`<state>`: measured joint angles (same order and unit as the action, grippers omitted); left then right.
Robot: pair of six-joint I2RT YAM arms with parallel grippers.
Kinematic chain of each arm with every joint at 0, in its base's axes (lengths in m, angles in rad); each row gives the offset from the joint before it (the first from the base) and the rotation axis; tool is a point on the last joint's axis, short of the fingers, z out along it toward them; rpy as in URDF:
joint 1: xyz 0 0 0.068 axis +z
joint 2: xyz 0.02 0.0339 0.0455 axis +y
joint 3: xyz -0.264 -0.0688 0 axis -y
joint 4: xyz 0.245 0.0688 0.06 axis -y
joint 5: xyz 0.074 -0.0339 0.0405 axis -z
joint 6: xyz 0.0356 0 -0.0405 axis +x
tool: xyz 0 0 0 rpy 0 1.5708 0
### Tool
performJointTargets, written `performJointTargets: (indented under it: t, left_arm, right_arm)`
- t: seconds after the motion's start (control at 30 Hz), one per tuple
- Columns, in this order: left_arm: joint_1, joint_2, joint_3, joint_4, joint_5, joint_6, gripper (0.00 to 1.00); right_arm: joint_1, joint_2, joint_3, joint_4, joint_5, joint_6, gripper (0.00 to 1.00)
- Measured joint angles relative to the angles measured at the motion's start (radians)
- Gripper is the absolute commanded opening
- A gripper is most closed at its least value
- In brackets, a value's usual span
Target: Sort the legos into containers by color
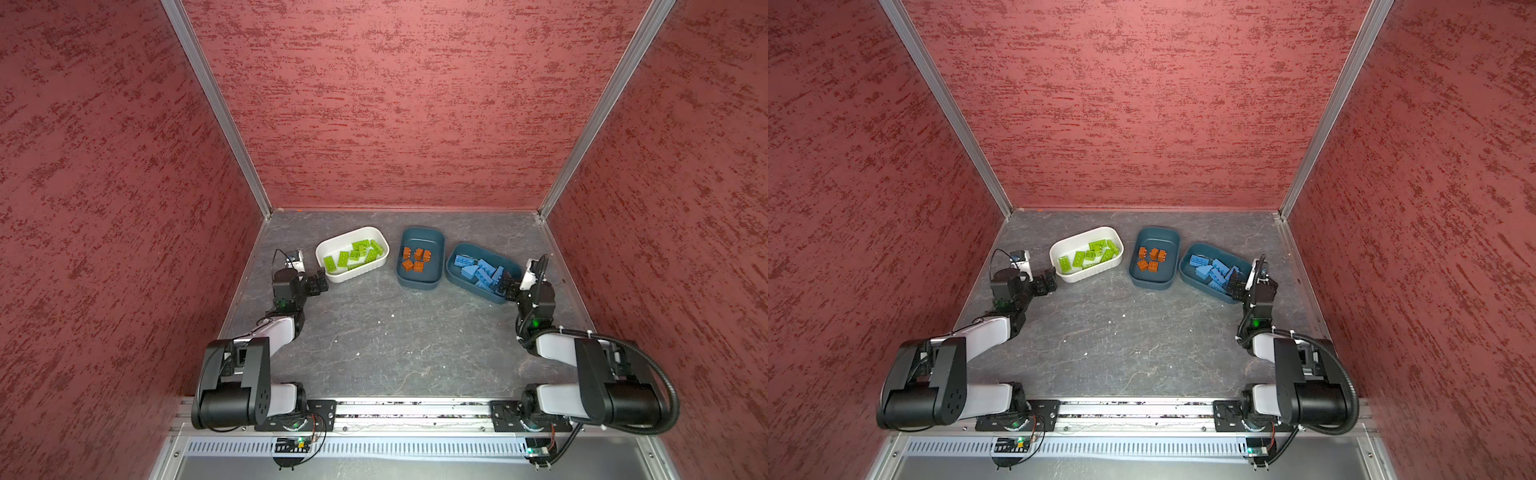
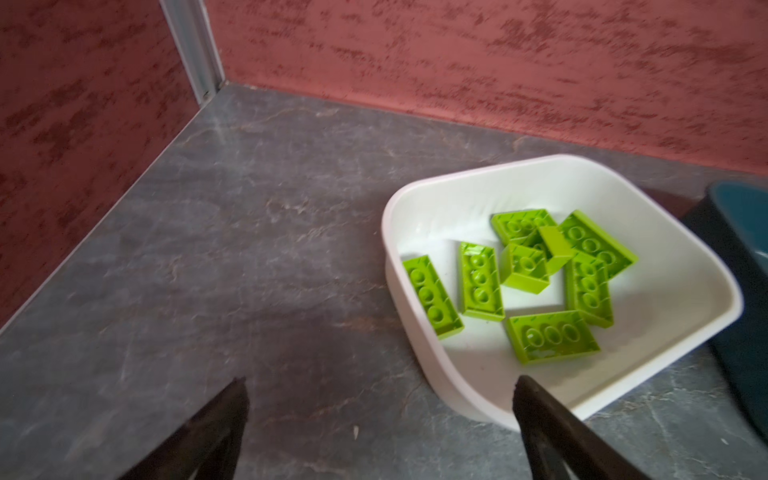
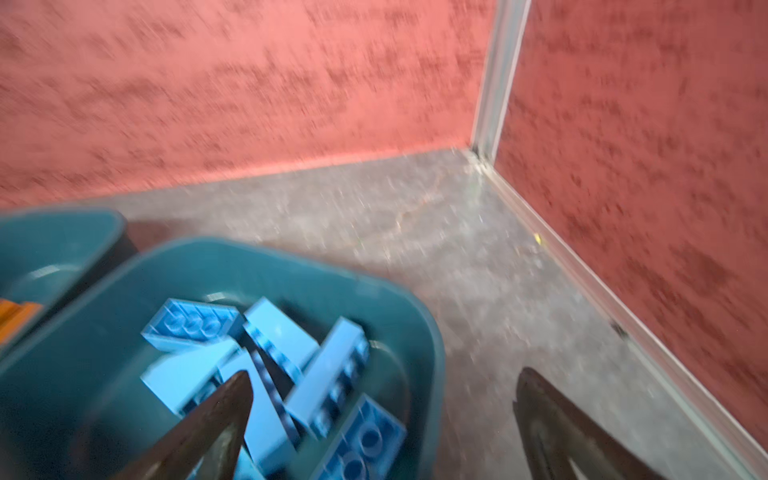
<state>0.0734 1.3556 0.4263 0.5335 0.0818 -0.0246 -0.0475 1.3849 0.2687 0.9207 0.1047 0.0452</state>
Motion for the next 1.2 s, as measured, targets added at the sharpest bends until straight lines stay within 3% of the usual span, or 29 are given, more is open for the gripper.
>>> performJointTargets:
  t: [0.17, 0.37, 1.2]
  left_arm:
    - [0.007, 0.069, -0.004, 0.119, 0.132, 0.034, 1.0]
    - [0.007, 0.117, -0.007, 0.185, 0.216, 0.06, 1.0]
    - [0.007, 0.077, 0.014, 0.143, 0.265, 0.068, 0.99]
  right_arm:
    - [0.0, 0.132, -0.018, 0.161, -0.035, -0.005, 0.99]
    - [0.0, 0.157, -0.026, 0.218, -0.061, -0.012, 0.99]
    - [0.0, 0.15, -0.015, 0.236, -0.083, -0.021, 0.99]
